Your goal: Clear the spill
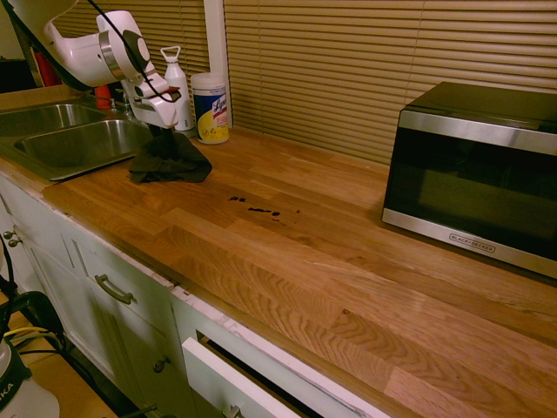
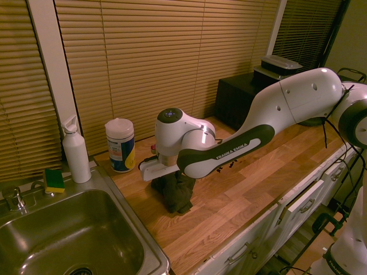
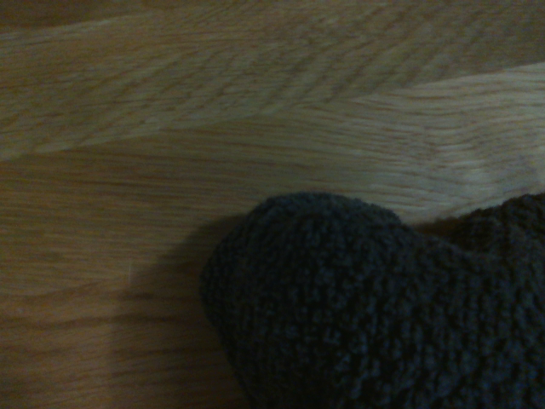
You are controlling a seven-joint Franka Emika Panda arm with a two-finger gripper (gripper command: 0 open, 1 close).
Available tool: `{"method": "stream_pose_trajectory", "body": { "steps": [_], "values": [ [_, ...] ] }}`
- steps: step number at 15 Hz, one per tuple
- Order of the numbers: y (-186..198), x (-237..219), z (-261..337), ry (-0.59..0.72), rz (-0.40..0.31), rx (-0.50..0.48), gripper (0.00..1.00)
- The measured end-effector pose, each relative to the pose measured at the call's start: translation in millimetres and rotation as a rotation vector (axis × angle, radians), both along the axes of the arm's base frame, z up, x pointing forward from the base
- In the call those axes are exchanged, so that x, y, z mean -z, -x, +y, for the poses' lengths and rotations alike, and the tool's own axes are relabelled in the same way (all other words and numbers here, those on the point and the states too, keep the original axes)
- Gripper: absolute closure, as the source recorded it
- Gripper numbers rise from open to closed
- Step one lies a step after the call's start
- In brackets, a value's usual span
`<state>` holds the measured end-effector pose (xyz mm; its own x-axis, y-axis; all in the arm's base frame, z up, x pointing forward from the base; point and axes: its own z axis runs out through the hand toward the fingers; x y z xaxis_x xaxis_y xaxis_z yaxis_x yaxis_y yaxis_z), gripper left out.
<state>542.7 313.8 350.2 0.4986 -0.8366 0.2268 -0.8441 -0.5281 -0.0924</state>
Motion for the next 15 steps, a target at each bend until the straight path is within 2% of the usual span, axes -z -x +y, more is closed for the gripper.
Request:
{"method": "stream_pose_trajectory", "body": {
  "steps": [6,15],
  "values": [
    [6.7,-4.6,-17.7,0.004,0.003,-0.007,1.00],
    [5.3,-10.2,-80.2,0.003,-0.013,0.020,1.00]
  ]
}}
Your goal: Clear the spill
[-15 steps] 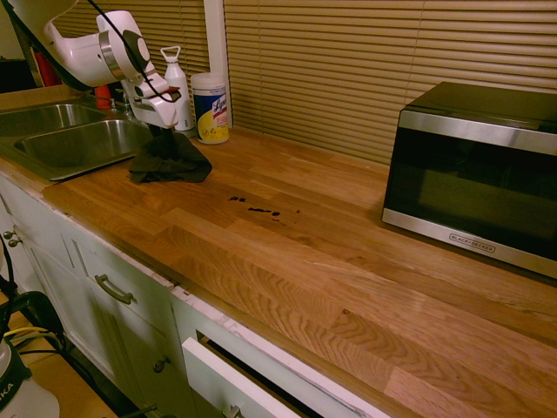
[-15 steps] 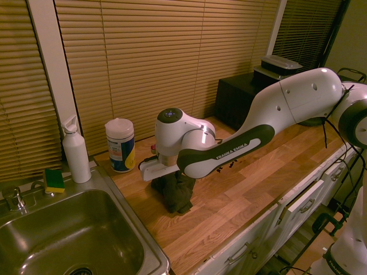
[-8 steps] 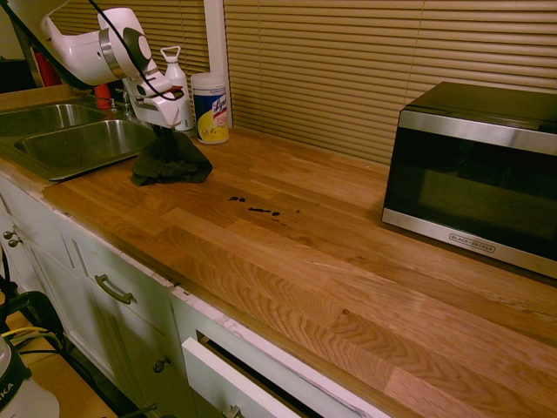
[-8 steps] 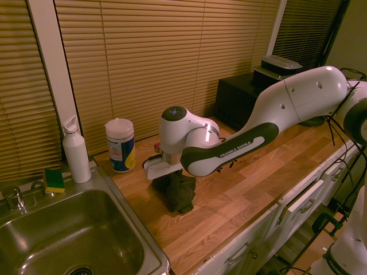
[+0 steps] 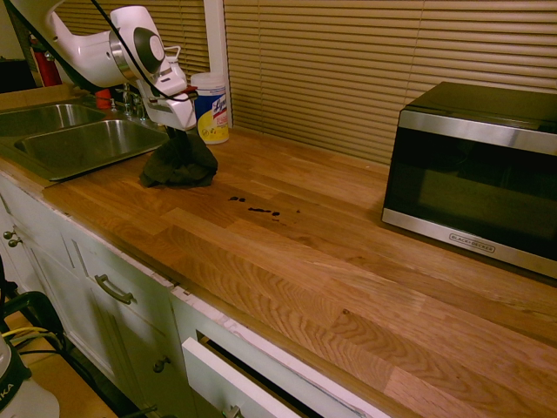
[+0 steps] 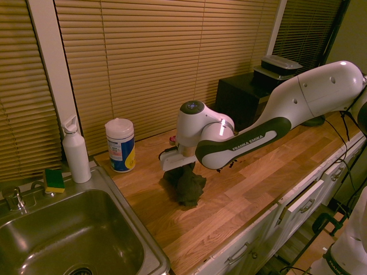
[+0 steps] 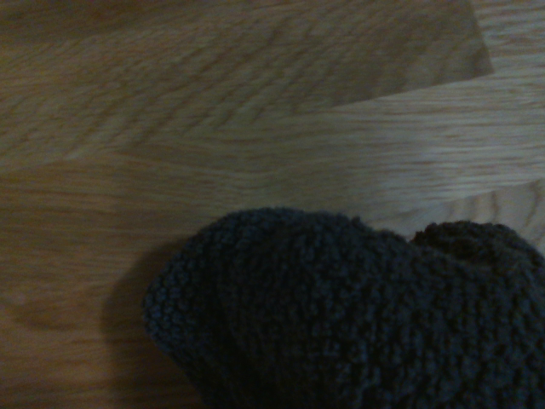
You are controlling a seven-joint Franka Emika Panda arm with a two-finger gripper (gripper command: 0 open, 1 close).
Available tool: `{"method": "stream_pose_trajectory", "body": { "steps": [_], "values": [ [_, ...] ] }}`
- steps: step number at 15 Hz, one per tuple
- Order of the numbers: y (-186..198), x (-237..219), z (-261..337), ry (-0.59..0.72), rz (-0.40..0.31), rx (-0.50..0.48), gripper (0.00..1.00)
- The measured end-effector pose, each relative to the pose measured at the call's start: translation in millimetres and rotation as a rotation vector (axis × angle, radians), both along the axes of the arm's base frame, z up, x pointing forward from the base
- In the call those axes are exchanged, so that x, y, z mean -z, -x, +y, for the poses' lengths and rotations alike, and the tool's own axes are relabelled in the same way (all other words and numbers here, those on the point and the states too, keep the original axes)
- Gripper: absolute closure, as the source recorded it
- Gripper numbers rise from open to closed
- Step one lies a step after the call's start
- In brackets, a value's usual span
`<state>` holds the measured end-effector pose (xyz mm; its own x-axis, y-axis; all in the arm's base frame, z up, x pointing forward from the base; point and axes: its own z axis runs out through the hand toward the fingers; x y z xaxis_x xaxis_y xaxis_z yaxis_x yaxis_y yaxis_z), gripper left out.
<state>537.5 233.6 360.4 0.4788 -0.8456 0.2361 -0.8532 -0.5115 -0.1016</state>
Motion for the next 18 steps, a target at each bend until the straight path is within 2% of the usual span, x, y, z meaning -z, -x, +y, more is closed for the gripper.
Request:
{"method": "stream_pose_trajectory", "body": {
  "steps": [8,18],
  "values": [
    [0.7,3.3,-55.8,-0.032,0.005,0.055,1.00],
    [29.9,1.6,-157.9,0.000,0.015,0.135,1.00]
  ]
}}
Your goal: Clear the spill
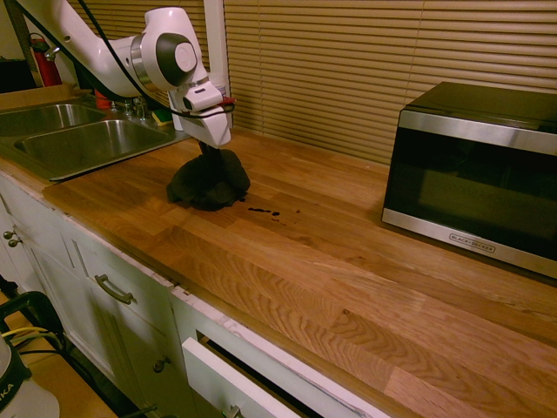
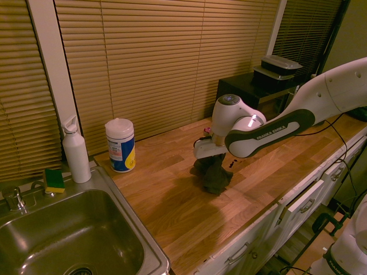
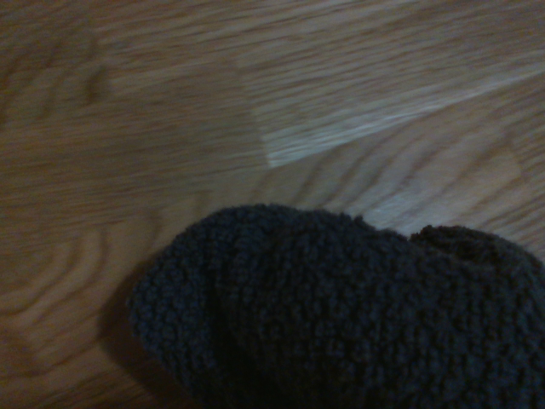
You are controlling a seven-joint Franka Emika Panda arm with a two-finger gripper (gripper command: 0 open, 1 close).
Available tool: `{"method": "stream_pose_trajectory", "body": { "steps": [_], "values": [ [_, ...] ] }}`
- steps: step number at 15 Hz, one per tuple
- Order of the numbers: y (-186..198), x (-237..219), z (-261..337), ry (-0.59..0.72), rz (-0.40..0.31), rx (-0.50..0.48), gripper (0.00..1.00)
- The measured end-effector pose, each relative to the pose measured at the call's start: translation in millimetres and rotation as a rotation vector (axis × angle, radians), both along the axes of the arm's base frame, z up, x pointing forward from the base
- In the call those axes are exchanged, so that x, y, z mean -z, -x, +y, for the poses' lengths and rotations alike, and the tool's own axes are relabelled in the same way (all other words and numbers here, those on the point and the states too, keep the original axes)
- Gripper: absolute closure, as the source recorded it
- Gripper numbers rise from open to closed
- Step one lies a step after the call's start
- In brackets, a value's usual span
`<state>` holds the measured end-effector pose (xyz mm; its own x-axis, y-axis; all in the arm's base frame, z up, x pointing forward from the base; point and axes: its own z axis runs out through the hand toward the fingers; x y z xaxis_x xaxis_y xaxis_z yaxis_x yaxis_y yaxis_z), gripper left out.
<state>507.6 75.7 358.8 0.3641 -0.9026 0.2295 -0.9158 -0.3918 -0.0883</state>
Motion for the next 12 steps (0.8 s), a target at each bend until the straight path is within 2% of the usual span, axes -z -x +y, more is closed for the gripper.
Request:
{"method": "stream_pose_trajectory", "body": {
  "steps": [6,12],
  "values": [
    [-5.8,3.3,-56.2,0.006,0.003,0.006,1.00],
    [-8.3,3.9,-115.4,0.002,-0.005,0.077,1.00]
  ]
}}
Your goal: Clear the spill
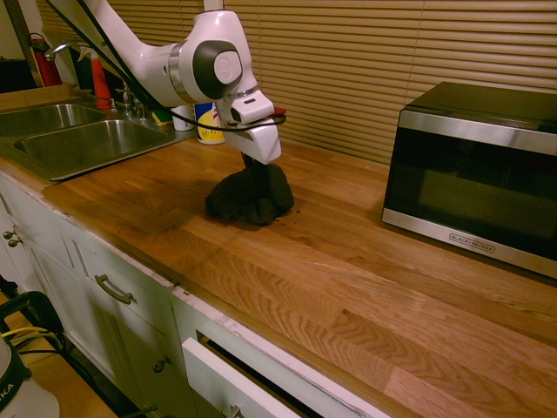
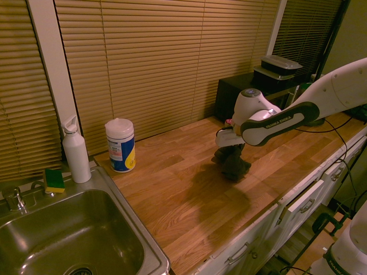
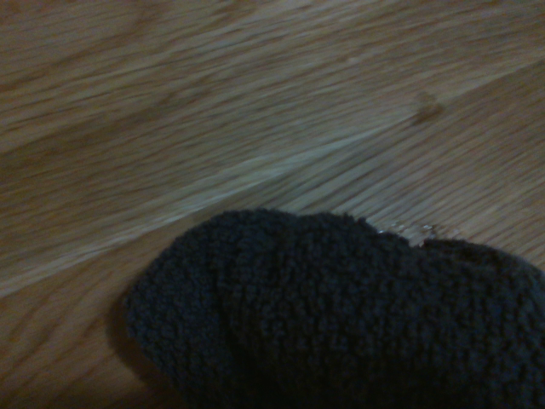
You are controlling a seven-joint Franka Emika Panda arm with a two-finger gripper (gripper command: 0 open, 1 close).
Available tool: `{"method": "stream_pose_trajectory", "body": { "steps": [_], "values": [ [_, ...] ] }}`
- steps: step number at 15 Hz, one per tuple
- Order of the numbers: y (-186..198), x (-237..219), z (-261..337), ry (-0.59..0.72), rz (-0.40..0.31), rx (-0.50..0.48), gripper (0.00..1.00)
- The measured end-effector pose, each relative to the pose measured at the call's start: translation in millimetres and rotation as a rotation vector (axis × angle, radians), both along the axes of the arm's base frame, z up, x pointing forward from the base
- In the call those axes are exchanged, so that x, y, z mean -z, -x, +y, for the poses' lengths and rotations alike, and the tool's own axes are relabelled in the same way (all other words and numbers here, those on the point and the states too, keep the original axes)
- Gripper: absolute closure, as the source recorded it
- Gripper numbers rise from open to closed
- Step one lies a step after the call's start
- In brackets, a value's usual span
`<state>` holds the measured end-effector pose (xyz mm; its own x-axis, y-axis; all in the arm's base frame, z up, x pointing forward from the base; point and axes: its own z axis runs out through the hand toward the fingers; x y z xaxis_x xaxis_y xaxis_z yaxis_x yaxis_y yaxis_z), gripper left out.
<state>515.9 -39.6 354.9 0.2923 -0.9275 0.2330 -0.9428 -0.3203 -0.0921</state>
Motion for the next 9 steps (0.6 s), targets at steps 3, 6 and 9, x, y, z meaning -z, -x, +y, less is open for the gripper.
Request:
{"method": "stream_pose_trajectory", "body": {
  "steps": [3,6,9],
  "values": [
    [-0.6,2.6,-27.1,-0.013,-0.010,0.038,1.00],
    [0.1,3.4,-55.4,-0.030,-0.018,0.069,1.00],
    [3.6,2.6,-77.3,-0.045,-0.022,0.086,1.00]
  ]
}}
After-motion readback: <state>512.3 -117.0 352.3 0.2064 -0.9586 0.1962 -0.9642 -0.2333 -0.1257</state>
